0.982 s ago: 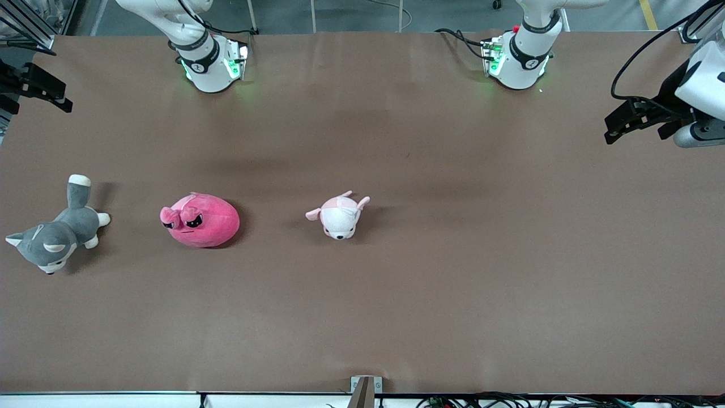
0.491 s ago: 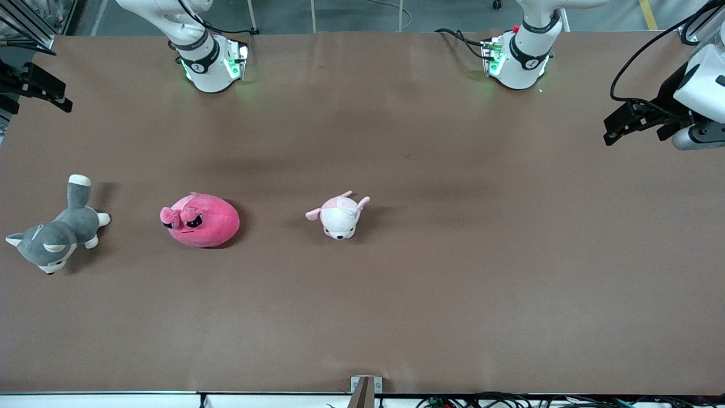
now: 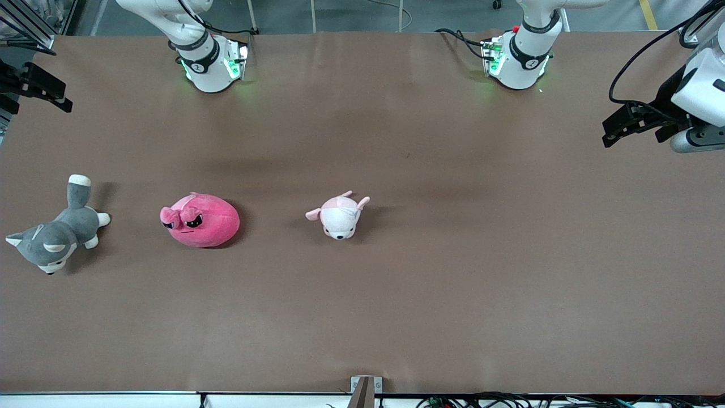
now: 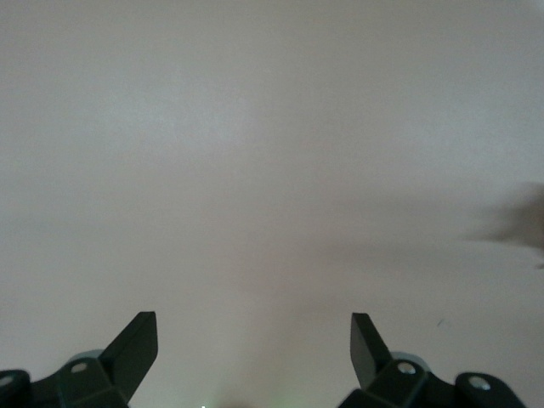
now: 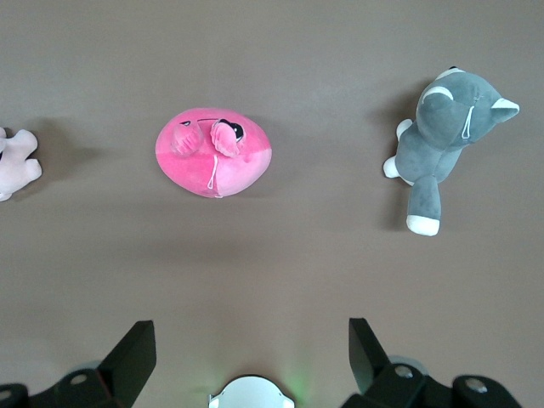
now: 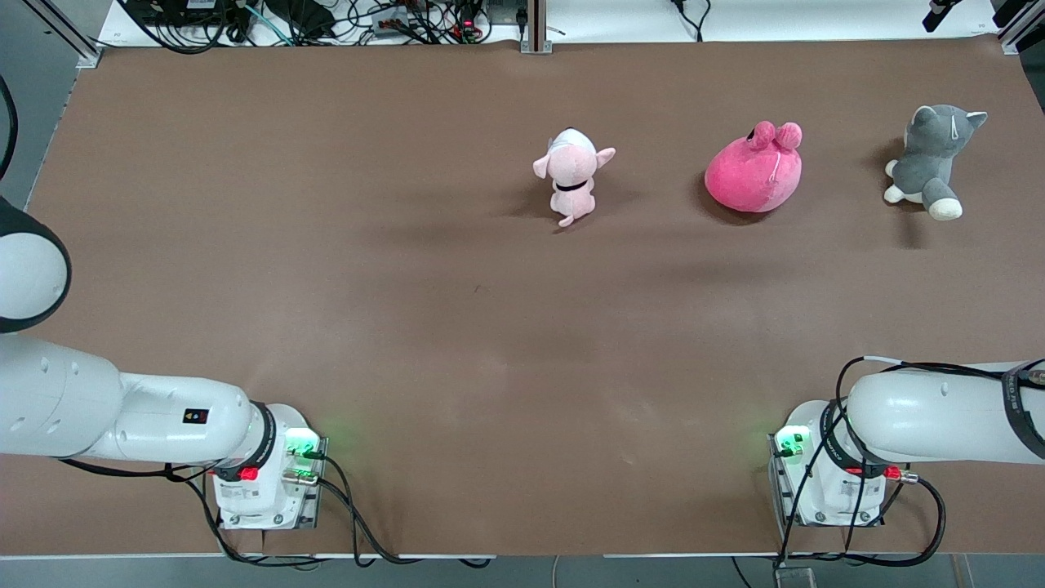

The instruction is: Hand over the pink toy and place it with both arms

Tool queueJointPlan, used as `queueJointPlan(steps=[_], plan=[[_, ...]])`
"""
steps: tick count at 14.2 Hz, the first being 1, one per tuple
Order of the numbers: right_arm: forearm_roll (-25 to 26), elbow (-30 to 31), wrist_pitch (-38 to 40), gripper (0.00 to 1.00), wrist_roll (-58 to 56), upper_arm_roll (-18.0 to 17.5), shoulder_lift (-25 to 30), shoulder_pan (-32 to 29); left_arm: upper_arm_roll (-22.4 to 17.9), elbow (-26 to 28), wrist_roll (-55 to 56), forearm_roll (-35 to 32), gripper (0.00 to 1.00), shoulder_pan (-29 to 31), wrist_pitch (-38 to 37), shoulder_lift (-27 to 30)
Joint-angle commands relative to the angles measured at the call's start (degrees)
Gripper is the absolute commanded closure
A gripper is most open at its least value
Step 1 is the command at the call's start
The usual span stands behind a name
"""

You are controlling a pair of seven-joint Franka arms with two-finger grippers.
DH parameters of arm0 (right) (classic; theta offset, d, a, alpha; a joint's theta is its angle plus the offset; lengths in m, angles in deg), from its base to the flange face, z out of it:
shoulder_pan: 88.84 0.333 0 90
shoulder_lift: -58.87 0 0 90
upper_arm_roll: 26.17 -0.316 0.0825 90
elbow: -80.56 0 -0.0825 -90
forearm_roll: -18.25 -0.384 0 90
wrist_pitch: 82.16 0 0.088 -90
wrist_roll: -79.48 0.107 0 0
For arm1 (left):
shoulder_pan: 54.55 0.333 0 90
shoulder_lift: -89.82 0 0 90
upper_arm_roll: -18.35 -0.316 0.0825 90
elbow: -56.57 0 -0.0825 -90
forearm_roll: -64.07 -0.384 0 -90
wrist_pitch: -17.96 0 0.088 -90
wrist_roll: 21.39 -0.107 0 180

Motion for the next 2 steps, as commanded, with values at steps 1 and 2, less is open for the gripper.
queueJointPlan(steps=[1,2], plan=[[0.2,1.2,-0.3,0.00,-0.6,0.0,1.4,-0.1,0.2,-0.3,0.5,-0.5,0.00,0.0,0.2,-0.1],[0.2,1.2,-0.3,0.00,-0.6,0.0,1.4,-0.1,0.2,-0.3,0.5,-0.5,0.00,0.0,0.2,-0.3]])
